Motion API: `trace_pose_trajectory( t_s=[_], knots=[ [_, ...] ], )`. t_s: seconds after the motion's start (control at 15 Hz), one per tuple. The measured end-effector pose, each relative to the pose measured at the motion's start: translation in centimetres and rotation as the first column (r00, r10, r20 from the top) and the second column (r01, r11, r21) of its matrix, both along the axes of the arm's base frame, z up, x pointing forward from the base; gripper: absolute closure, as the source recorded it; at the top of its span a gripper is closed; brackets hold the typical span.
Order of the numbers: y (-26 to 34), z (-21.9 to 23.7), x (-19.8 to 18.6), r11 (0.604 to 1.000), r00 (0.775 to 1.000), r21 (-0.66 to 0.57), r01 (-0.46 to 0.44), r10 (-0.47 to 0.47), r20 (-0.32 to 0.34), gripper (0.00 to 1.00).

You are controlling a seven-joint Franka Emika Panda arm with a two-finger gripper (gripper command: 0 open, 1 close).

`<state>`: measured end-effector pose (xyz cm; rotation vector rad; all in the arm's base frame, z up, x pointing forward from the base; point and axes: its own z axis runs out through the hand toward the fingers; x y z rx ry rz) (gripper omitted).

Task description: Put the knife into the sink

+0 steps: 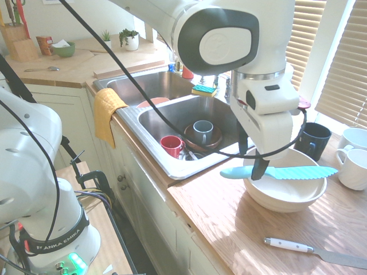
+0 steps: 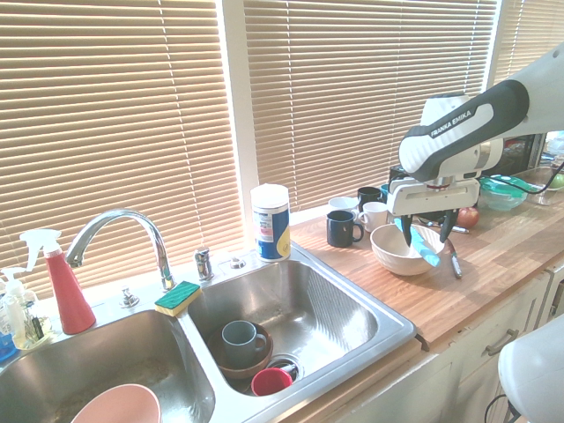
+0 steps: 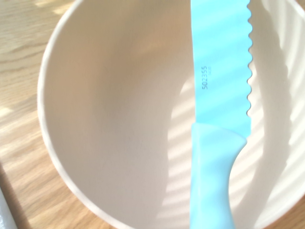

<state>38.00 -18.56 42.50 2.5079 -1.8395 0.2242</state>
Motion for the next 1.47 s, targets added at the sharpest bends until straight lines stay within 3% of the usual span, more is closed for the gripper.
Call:
trace_pose_trajectory(
  t_s=[0.07,0.13,0.4,1.47],
  knots=[
    [0.0,-0.6,0.1,1.0,1.0,-0.006,-0.005,0.005,0.011,0.0],
    [-0.1,-1.2,0.4,1.0,1.0,-0.015,-0.011,0.011,0.025,1.0],
    [-1.1,-2.7,1.7,0.999,0.997,-0.036,-0.013,0.016,0.069,1.0],
    [-1.2,-4.0,2.9,0.997,0.997,-0.06,-0.044,0.048,0.068,1.0]
  ],
)
